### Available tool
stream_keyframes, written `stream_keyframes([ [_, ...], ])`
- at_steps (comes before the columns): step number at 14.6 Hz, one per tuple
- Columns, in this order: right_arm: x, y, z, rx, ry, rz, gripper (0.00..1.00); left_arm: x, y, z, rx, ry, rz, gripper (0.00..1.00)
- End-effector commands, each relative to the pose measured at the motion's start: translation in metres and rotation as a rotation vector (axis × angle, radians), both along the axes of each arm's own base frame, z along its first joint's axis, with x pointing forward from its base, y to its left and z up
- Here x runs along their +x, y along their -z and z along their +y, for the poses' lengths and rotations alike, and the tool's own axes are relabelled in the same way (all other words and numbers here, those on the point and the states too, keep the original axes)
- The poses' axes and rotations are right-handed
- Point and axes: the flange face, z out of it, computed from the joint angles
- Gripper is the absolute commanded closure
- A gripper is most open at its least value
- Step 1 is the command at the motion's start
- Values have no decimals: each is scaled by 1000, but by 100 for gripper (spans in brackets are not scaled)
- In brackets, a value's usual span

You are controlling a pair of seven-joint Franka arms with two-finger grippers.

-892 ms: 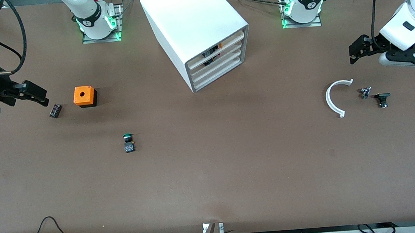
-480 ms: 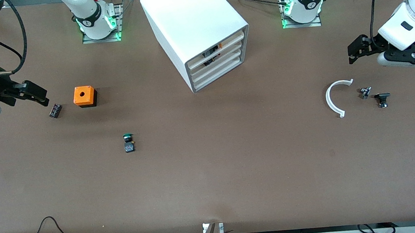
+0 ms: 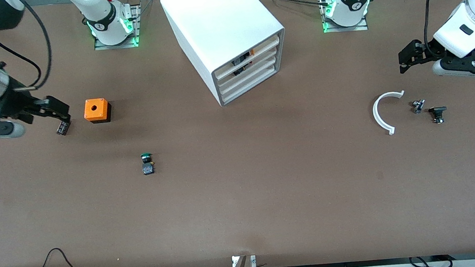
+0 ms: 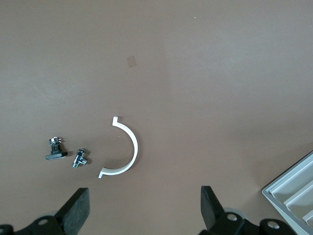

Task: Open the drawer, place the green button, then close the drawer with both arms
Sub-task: 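Grasp the blue push button with the right gripper and lift it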

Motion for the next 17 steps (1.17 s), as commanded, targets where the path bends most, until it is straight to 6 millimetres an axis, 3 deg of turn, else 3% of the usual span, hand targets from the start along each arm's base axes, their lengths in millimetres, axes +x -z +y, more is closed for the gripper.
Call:
stream_keyframes([
  [1,13,35,22,4,-83,30,0,1,10,5,-1,10,75,0],
  [3,25,61,32,19,-96,41,0,-4,24,-10,-76,21,176,0],
  [4,32,79,35,33,-99,53,0,-1,41,-16,-89,30,226,0],
  [6,45,115,45,52,-110,60,0,1,61,-43,-135,64,282,0],
  [11,61,223,65,84,-132,53,0,5,150,-80,-492,112,455,0],
  [12,59,242,75,90,-146,42,0,3,170,-84,-582,151,451,0],
  [15,58,317,76,114,-141,36,0,-12,228,-95,-813,189,351,0],
  [17,55,348,85,123,-142,31,0,-32,271,-114,-933,197,269,1],
])
